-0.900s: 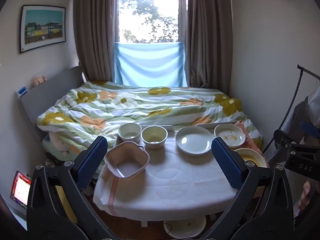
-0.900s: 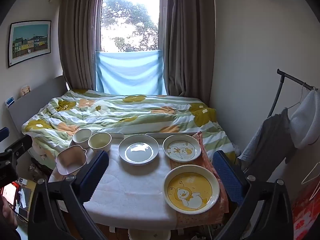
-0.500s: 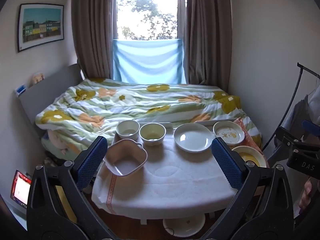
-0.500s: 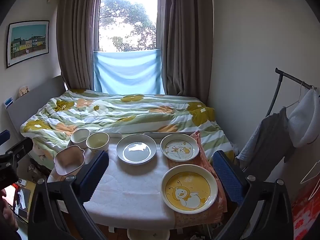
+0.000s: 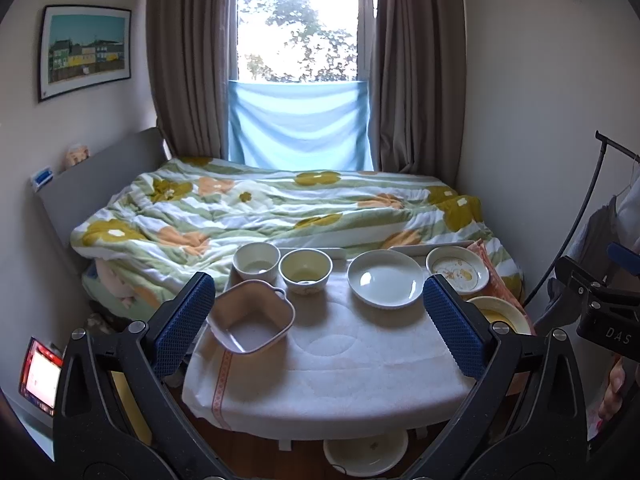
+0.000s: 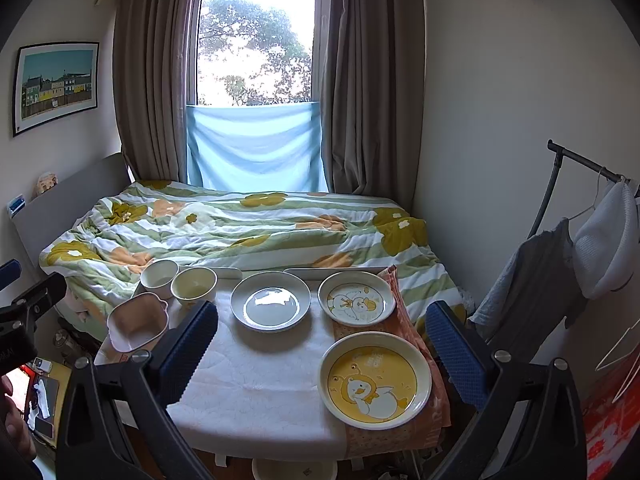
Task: Organize plates and bowls
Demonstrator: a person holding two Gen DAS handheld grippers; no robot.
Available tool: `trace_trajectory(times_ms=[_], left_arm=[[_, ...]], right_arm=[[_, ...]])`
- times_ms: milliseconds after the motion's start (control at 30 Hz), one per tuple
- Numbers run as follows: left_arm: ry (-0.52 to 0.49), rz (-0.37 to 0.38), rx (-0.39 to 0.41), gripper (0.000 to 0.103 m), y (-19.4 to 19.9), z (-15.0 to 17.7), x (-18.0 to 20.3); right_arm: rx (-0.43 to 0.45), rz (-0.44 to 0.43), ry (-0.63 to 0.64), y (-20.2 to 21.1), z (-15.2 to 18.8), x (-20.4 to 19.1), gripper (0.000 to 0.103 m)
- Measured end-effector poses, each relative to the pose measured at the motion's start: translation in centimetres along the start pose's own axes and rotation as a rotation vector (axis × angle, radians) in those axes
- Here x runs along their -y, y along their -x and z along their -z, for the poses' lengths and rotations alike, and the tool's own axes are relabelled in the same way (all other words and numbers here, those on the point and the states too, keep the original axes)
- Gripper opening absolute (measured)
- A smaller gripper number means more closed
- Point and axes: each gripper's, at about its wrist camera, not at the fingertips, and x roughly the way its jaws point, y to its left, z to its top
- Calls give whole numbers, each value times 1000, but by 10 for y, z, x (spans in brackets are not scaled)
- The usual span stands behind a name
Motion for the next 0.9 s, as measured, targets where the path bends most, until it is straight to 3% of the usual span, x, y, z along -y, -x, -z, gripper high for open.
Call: trace_trajectory(times_ms=[900], left_arm=[[2, 5, 1, 103, 5, 5, -2]], right_arm=[[4, 3, 7, 5, -7, 5, 103]])
